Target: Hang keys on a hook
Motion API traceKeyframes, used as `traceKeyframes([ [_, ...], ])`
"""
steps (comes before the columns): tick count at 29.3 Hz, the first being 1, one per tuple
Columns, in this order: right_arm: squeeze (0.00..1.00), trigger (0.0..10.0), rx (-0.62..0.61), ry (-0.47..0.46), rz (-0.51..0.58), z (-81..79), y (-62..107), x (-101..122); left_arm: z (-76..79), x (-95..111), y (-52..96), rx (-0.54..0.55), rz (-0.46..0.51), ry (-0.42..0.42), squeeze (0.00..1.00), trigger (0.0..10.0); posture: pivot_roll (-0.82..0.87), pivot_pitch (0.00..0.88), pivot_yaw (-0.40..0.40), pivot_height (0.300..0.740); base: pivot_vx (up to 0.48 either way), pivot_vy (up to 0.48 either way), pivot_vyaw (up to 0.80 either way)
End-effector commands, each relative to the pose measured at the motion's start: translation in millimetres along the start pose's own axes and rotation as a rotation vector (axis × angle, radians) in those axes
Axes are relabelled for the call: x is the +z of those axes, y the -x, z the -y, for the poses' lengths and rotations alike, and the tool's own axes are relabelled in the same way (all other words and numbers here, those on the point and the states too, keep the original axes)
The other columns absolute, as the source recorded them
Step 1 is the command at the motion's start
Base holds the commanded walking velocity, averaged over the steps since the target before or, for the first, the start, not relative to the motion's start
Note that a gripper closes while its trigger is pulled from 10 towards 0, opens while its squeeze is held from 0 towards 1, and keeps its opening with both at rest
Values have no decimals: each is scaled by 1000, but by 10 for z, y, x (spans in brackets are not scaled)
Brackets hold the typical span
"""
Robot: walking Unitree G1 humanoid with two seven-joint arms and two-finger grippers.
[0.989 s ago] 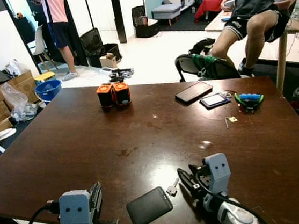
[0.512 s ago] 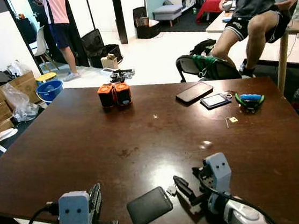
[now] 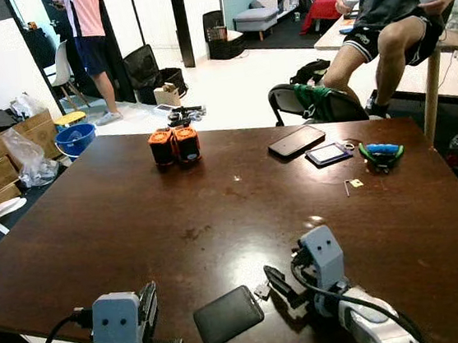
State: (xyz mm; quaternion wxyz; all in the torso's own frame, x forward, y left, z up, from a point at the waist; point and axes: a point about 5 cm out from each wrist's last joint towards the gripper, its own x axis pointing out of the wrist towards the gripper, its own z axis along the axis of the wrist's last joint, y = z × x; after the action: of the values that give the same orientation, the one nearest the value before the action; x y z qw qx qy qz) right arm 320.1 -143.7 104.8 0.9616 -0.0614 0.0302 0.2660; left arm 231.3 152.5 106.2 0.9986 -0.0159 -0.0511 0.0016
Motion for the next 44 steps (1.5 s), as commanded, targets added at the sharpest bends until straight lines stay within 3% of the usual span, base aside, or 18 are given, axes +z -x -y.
traceKeyframes([
  [1,0,10000,81,37,44,-130,-43,67,-39,-5,21,9,-9,-13,0,10000,-8,4,152,740,0,0,0],
  [11,0,10000,289,136,-10,-356,-23,8,-37,0,43,11,-8,-15,0,10000,-3,0,145,740,0,0,0],
  [22,0,10000,339,215,-99,-379,-86,-74,-37,-32,39,8,-27,-30,0,10000,-4,0,143,740,0,0,0],
  [35,0,10000,423,228,-153,-433,-91,-109,-58,-40,41,21,-36,-28,0,10000,1,1,142,740,0,0,0],
  [40,0,10000,425,230,-158,-418,-78,-112,-63,-35,46,18,-35,-25,0,10000,2,10,142,740,0,0,0],
  [42,0,10000,386,226,-171,-301,-30,-121,-106,-19,68,22,-33,-24,0,10000,5,16,142,740,0,0,0],
  [44,0,10000,386,226,-171,-301,-30,-121,-106,-19,68,22,-33,-24,0,10000,5,16,142,740,0,0,0],
])
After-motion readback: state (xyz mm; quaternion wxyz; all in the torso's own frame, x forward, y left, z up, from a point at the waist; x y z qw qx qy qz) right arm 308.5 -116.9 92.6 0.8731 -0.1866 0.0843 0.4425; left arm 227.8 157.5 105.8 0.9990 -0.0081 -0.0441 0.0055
